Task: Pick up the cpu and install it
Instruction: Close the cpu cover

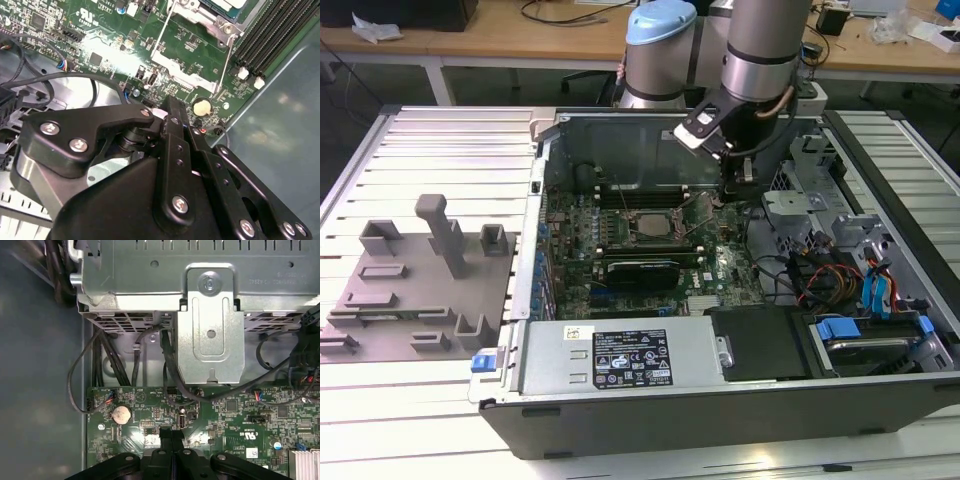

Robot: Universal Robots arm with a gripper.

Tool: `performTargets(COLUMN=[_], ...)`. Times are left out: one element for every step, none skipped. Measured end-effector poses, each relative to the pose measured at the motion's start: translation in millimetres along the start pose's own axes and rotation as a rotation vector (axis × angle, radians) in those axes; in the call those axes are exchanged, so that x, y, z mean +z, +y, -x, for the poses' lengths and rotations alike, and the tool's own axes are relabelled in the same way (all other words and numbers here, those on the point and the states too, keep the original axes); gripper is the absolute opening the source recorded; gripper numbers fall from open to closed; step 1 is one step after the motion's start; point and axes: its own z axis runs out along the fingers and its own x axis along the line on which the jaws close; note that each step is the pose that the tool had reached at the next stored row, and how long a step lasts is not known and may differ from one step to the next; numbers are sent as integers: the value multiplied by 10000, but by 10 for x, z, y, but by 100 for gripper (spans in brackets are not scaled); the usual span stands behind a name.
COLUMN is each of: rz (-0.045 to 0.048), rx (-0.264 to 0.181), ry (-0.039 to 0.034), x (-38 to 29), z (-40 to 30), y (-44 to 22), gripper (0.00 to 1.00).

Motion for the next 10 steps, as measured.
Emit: performTargets(rz=[-37,-54,-55,-56,-56,-56,-56,-55,-55,-55], rx=[0,0,-2,-2,-1,-1,2,0,-1,-1], ry=[0,-2,2,-2,1,1,1,5,5,6], x=[55,107,143,143,144,145,145,145,144,144], z=[0,0,0,0,0,0,0,0,0,0], y=[-3,-5,-9,-10,-10,-10,-14,-24,-32,-39], gripper=[11,11,11,11,11,11,11,11,11,11])
